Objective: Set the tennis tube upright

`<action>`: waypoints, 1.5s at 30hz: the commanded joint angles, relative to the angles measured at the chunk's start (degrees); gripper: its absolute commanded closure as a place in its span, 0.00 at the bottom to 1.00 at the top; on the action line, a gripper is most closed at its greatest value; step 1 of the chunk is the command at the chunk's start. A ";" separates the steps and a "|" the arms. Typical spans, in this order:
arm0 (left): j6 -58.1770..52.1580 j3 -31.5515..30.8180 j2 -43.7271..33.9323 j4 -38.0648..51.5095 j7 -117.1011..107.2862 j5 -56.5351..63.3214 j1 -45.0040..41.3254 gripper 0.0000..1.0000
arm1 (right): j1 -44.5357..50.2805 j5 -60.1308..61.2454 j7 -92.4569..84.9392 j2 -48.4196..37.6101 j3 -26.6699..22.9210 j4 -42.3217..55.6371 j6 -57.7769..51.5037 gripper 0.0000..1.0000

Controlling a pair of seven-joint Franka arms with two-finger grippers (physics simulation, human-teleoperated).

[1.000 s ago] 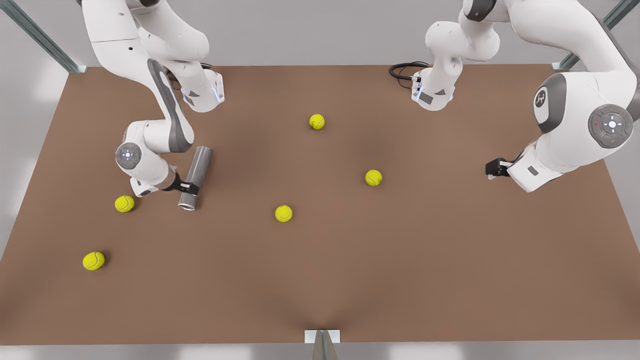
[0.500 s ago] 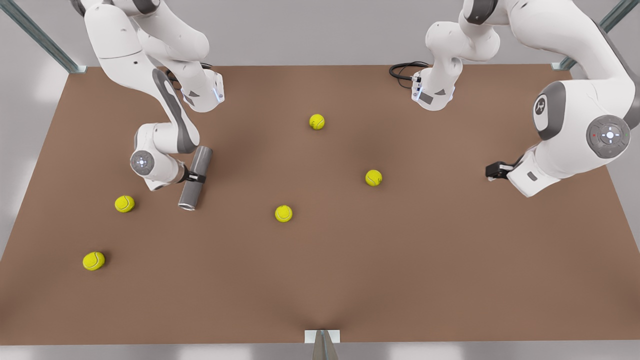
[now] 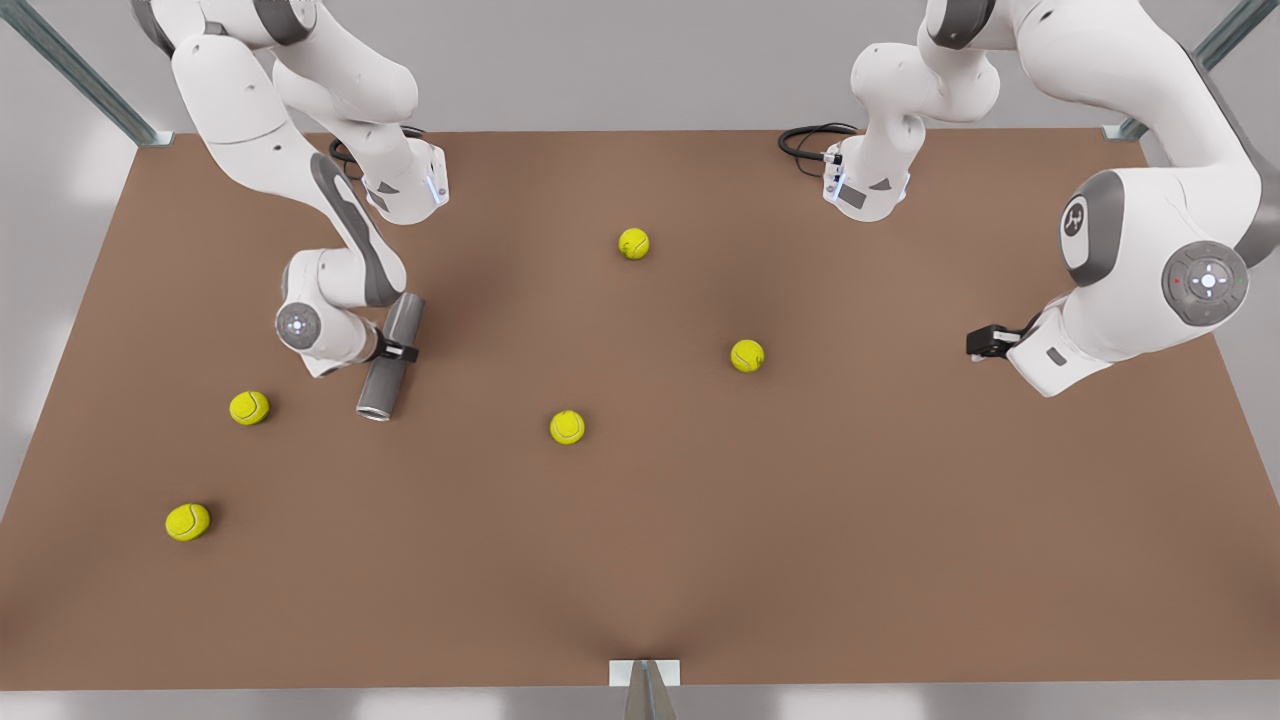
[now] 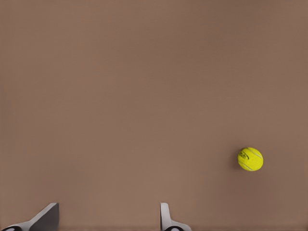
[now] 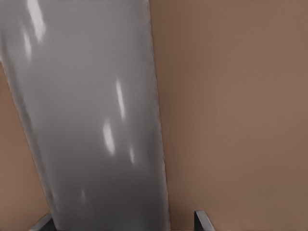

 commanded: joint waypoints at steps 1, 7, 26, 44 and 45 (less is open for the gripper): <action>0.00 0.00 -0.01 -0.05 0.00 0.00 0.00 0.00 | 0.00 0.01 0.00 0.26 0.00 0.00 0.14 0.00; 0.00 0.00 0.08 -0.41 -0.09 0.00 0.00 0.00 | 0.35 0.01 0.00 0.61 0.00 0.09 -0.21 0.00; 0.26 0.00 0.60 -1.72 -0.18 -0.17 0.27 0.00 | 0.09 0.01 -0.62 2.02 0.00 0.26 -0.56 0.32; 0.26 0.00 0.60 -1.72 -0.26 -0.17 0.35 0.00 | 2.55 -2.90 -0.26 0.53 5.19 15.64 -14.89 0.28; 0.26 0.00 0.60 -1.72 -0.26 -0.17 0.35 0.00 | 4.83 -2.98 -0.26 0.61 5.19 16.87 -15.24 0.28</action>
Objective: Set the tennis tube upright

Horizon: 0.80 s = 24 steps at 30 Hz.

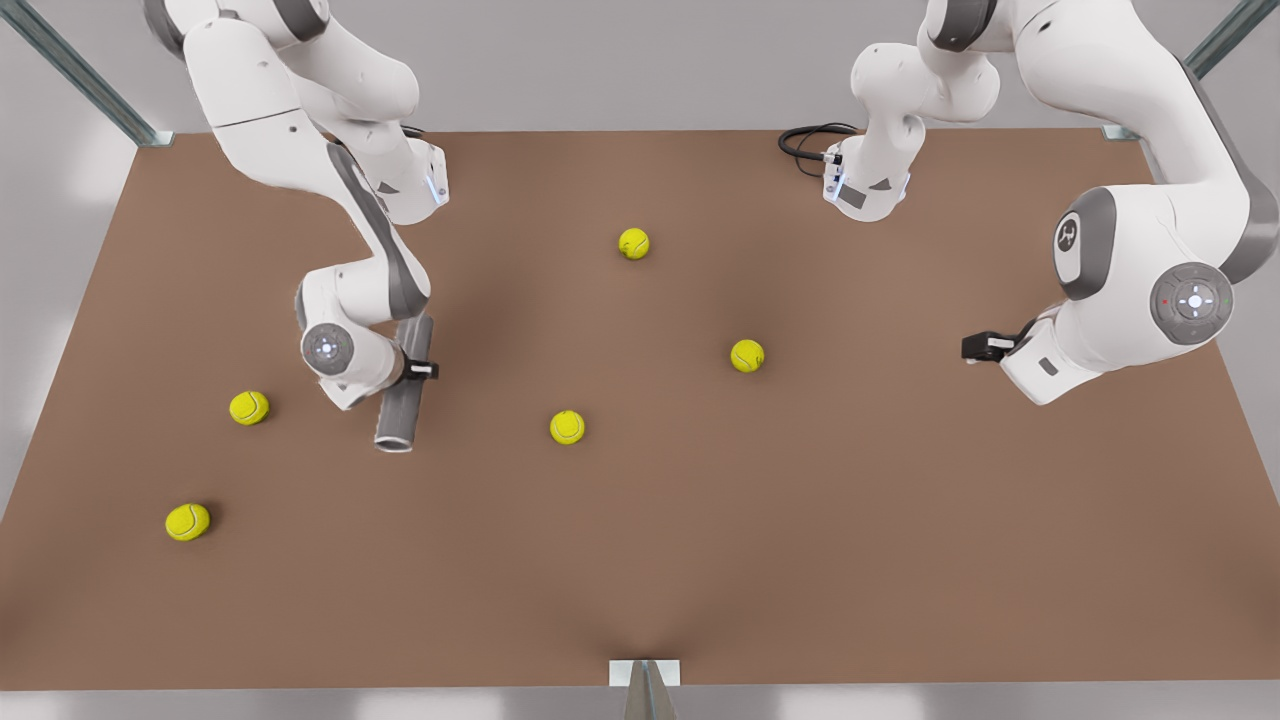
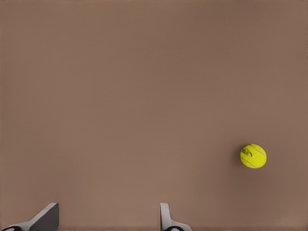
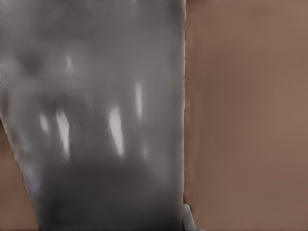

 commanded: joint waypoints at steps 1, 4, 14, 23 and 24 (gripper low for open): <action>0.06 0.00 0.00 0.00 0.00 -0.01 0.00 0.00 | 1.03 -0.11 0.05 0.01 0.00 0.80 -0.99 0.28; 0.23 0.00 0.08 0.00 0.00 -0.01 0.00 0.00 | 7.02 -1.33 0.14 0.36 0.00 5.63 -3.81 0.29; 0.32 0.00 0.17 0.00 0.00 0.08 0.00 0.00 | 19.85 -12.15 -15.59 7.92 0.00 16.80 -3.72 0.29; 0.32 0.00 0.26 0.00 0.09 -0.01 0.00 0.00 | 28.81 -14.78 -23.42 20.49 -0.09 36.22 -7.68 0.28; 0.41 0.00 0.26 0.00 0.09 0.08 0.00 0.00 | 29.69 -14.87 -23.42 22.16 -0.18 38.68 -8.38 0.28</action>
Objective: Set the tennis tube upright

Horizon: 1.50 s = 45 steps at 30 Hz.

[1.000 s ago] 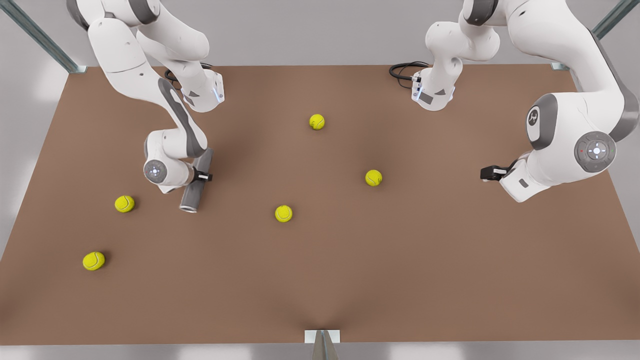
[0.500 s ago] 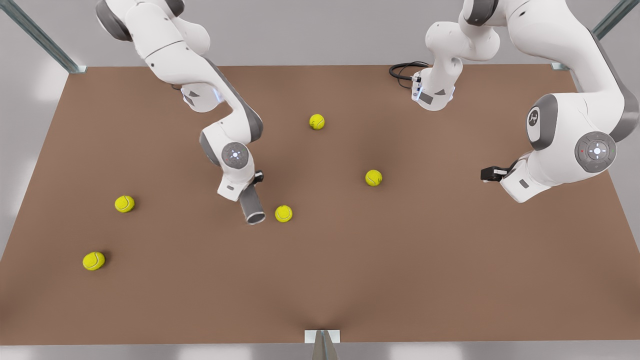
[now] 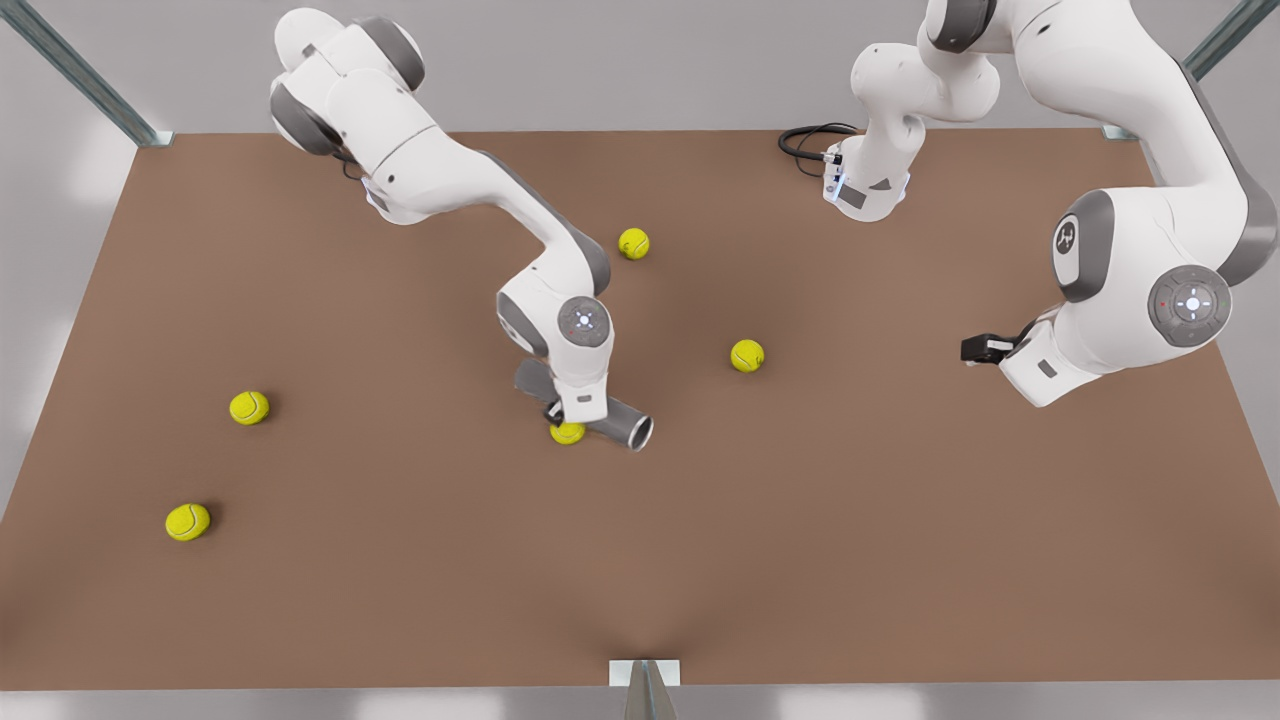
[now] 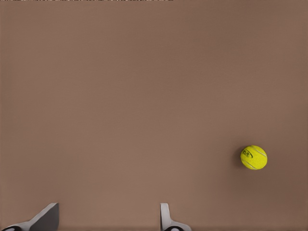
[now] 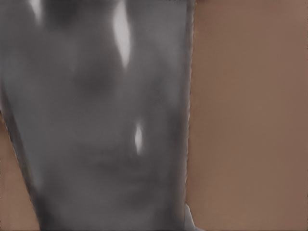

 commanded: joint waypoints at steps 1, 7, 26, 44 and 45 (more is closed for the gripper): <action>0.00 0.00 0.00 0.00 -0.09 -0.02 0.00 0.00 | 0.57 -0.07 0.02 0.24 0.00 0.49 -0.05 0.28; 0.00 0.00 0.35 0.00 -0.09 -0.02 0.09 0.00 | 6.81 0.11 -6.04 7.80 -0.26 12.36 -1.45 0.28; 1.23 -0.08 1.84 0.00 -0.09 -0.19 1.14 0.00 | 7.35 8.37 4.50 1.84 -3.34 24.49 -26.05 0.00; 8.70 -12.04 35.15 -6.59 41.57 -63.74 5.63 0.00 | -31.07 10.74 16.11 -24.46 -2.99 1.64 -27.12 0.00; 9.23 -12.12 35.33 -7.91 43.15 -64.71 5.63 0.00 | -31.07 10.74 16.11 -24.46 -2.99 1.73 -27.12 0.00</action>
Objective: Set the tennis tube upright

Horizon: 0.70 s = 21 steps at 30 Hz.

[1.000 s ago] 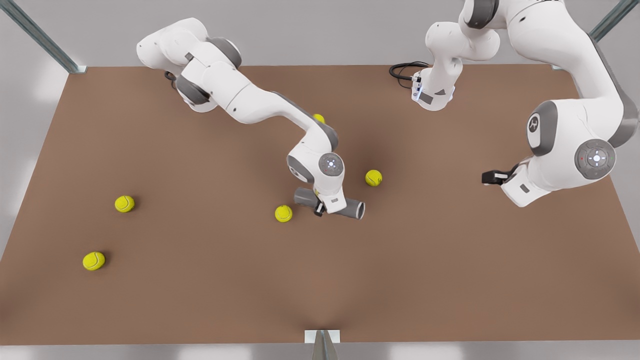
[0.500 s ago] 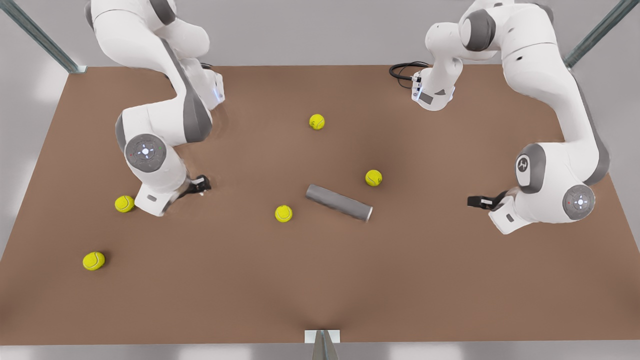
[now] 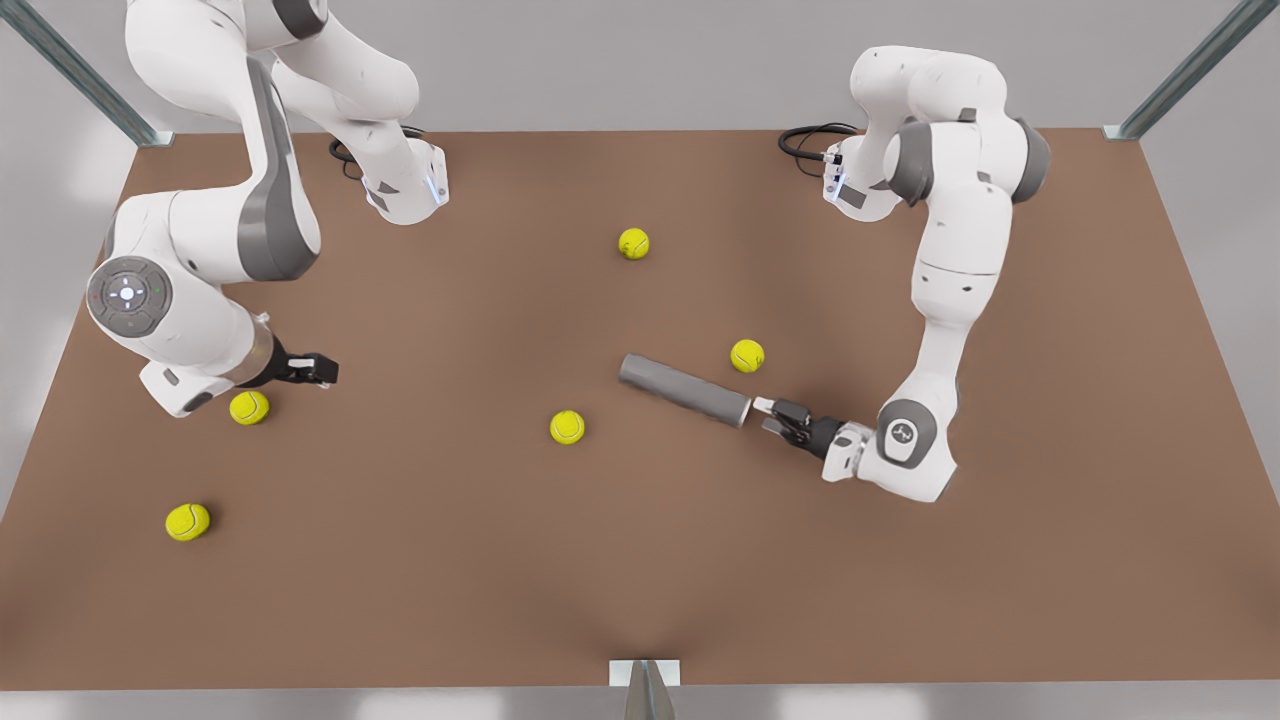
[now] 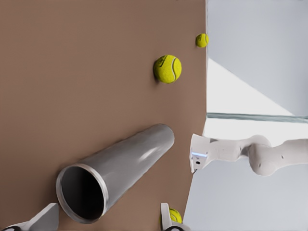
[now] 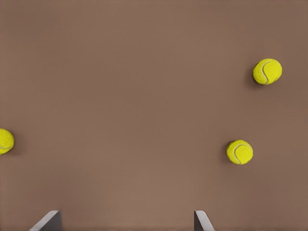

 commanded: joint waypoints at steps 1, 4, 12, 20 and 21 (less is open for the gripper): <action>0.02 -0.02 0.08 -0.13 0.08 -2.94 0.00 0.00 | 0.05 0.00 0.01 0.08 0.00 0.06 0.00 0.00; 0.02 -0.46 0.70 -0.74 0.25 -2.94 0.00 0.00 | 0.05 0.00 0.01 0.08 0.00 0.06 0.00 0.00; 0.46 -0.90 0.70 -3.73 1.04 -2.94 0.00 0.00 | 0.05 -0.09 -0.17 -0.01 0.00 0.06 0.00 0.00; 0.46 -2.04 0.79 -5.93 1.92 -4.61 0.00 0.00 | 0.05 -0.26 -0.08 -0.09 0.00 0.06 -0.09 0.00; 0.46 -2.04 0.70 -6.28 1.92 -4.61 0.00 0.00 | -0.04 -0.26 -0.08 -0.09 0.00 0.06 -0.09 0.00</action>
